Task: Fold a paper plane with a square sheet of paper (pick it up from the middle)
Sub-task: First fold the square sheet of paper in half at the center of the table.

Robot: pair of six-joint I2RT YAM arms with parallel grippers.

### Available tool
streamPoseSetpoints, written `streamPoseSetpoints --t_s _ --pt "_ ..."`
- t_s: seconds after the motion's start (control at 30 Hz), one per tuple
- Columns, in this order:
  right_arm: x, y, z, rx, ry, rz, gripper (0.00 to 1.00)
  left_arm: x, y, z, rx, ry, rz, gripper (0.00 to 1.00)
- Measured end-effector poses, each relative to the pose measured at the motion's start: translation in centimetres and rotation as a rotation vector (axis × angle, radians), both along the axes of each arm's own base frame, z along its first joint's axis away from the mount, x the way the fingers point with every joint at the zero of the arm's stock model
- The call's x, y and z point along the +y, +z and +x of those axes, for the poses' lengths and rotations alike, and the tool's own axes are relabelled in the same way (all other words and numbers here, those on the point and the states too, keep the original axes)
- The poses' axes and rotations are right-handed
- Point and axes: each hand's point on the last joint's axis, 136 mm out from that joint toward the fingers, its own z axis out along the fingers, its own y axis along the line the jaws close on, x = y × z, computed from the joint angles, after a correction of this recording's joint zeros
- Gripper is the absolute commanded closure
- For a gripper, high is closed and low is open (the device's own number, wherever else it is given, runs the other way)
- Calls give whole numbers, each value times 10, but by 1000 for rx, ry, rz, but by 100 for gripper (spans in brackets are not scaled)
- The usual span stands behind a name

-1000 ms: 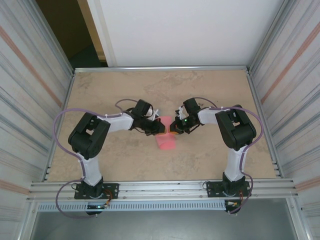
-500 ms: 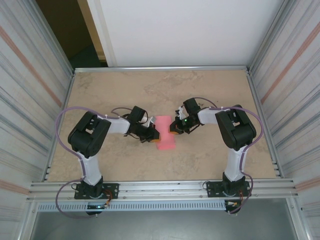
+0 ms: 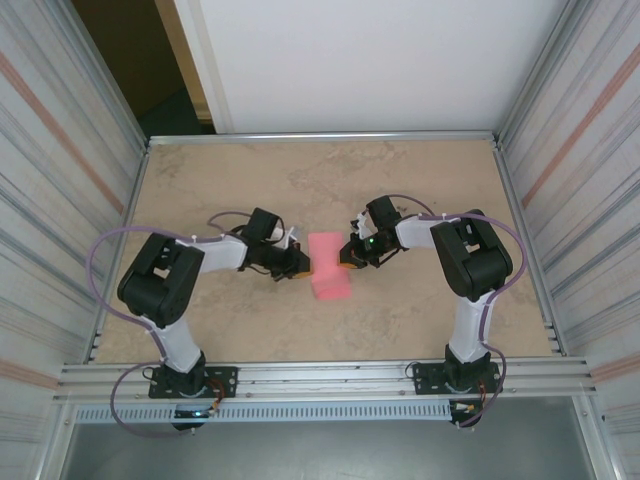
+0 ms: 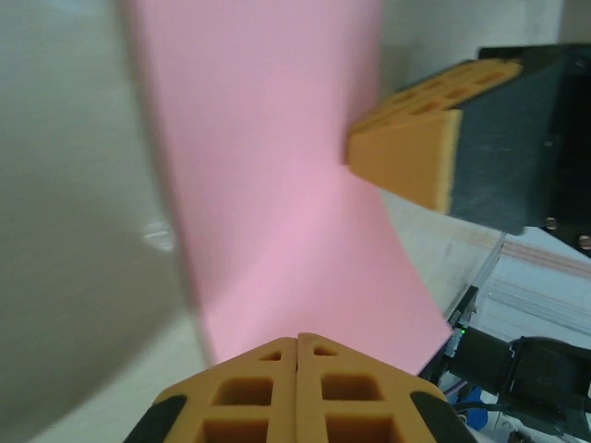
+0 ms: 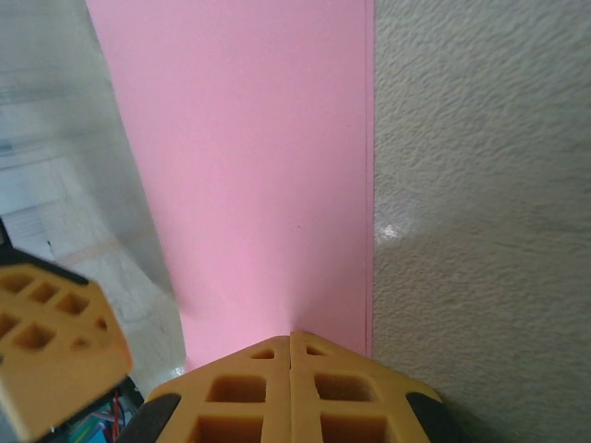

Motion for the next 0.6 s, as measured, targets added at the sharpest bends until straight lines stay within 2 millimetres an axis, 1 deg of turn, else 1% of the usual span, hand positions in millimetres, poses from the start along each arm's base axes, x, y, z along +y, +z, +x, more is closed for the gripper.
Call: streamPoseSetpoints --t_s 0.1,0.17,0.23,0.33,0.47,0.6 --pt "0 0 0 0 0 1 100 -24 3 -5 -7 -50 -9 93" --pt "0 0 0 -1 1 2 100 -33 -1 -11 3 -74 -5 93" --pt "0 0 0 0 0 2 100 -35 -5 -18 20 -89 6 93" --pt "0 0 0 0 0 2 100 -30 -13 -23 40 -82 23 93" --pt "0 0 0 0 0 3 100 -14 -29 -33 90 -57 39 93" --pt "0 0 0 0 0 3 100 -5 -29 -36 94 -45 38 93"
